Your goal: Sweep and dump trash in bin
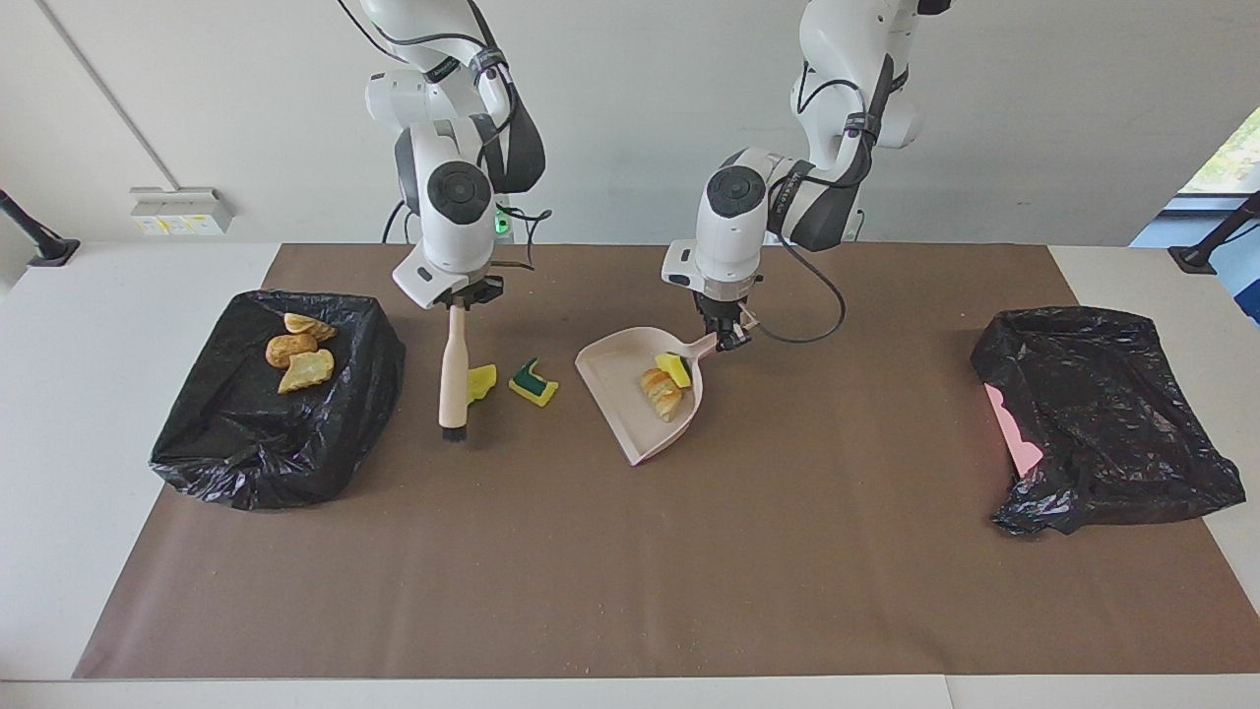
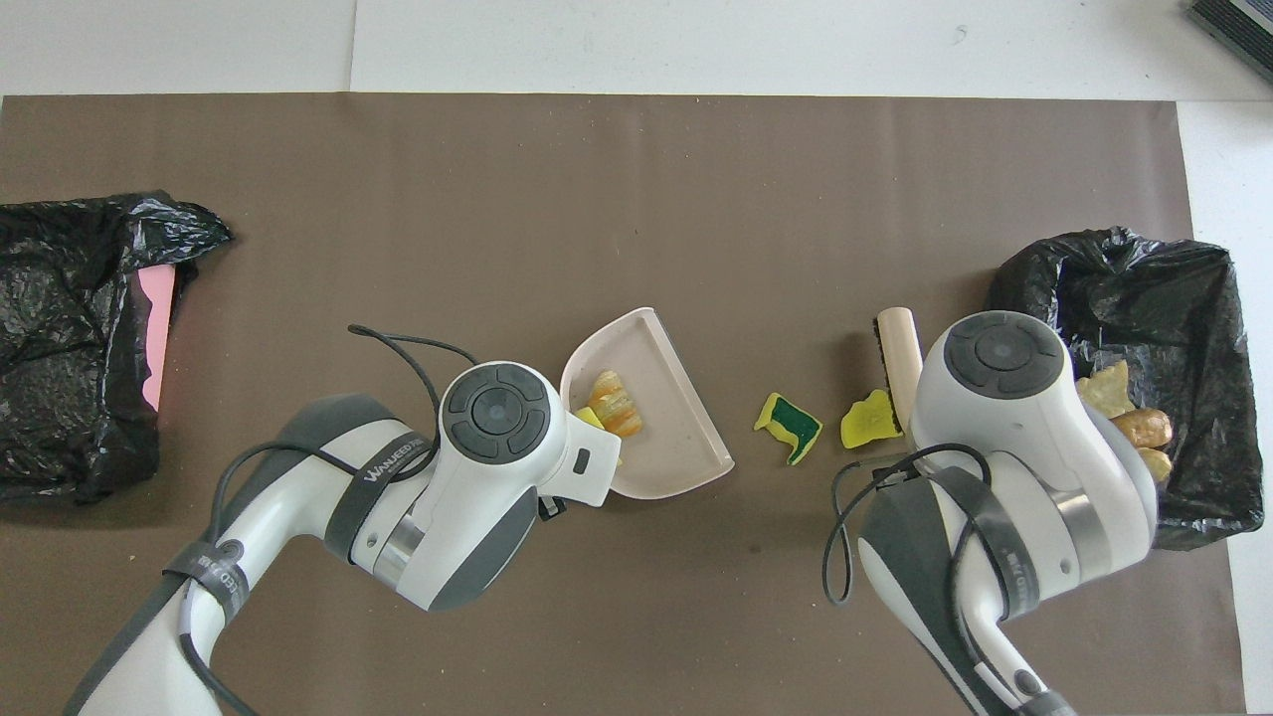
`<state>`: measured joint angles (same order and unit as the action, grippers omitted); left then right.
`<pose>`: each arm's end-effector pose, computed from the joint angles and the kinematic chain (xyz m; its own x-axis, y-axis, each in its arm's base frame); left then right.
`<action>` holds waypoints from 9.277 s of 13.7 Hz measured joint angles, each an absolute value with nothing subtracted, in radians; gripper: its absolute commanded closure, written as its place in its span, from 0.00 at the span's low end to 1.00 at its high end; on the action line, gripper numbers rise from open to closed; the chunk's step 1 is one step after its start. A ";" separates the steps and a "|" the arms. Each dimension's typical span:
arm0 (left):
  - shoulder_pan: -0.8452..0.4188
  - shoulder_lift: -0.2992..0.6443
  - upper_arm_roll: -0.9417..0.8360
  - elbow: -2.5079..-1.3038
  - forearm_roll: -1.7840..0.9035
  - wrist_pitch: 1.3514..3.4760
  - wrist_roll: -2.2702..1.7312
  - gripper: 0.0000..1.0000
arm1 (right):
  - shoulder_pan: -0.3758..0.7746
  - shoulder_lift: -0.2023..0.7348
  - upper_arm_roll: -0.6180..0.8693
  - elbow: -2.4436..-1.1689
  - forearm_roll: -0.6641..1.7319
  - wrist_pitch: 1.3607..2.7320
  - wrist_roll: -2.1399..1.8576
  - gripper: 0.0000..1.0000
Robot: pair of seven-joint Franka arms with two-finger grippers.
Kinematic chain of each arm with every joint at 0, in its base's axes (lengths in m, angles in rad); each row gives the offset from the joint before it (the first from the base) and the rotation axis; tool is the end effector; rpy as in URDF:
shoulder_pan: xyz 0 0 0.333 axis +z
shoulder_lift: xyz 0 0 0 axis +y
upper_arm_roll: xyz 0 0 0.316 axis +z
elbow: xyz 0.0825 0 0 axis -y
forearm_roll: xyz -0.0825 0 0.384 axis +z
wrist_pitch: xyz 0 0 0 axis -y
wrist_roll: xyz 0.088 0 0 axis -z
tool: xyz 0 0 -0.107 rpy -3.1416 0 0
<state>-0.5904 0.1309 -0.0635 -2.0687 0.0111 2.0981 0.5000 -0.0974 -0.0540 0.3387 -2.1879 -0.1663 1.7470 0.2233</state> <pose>0.4442 -0.3391 0.3612 0.3959 -0.9140 -0.0890 -0.9148 -0.4010 0.0478 0.4656 0.1000 0.3853 0.9406 0.0290 -0.3383 0.1154 -0.9643 0.2382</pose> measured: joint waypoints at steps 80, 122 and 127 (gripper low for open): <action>0.359 0.003 -0.052 -1.646 0.567 1.737 1.348 1.00 | 0.114 -0.113 0.342 -1.852 0.047 1.776 0.452 0.00; -0.668 0.445 -0.043 -1.650 -0.067 2.210 -0.626 0.00 | -0.003 -0.116 -0.048 -1.619 -0.002 1.529 -0.037 0.00; -0.617 0.323 0.008 -1.643 -0.050 2.012 -0.575 0.00 | -0.001 -0.115 -0.048 -1.618 -0.025 1.528 -0.071 0.00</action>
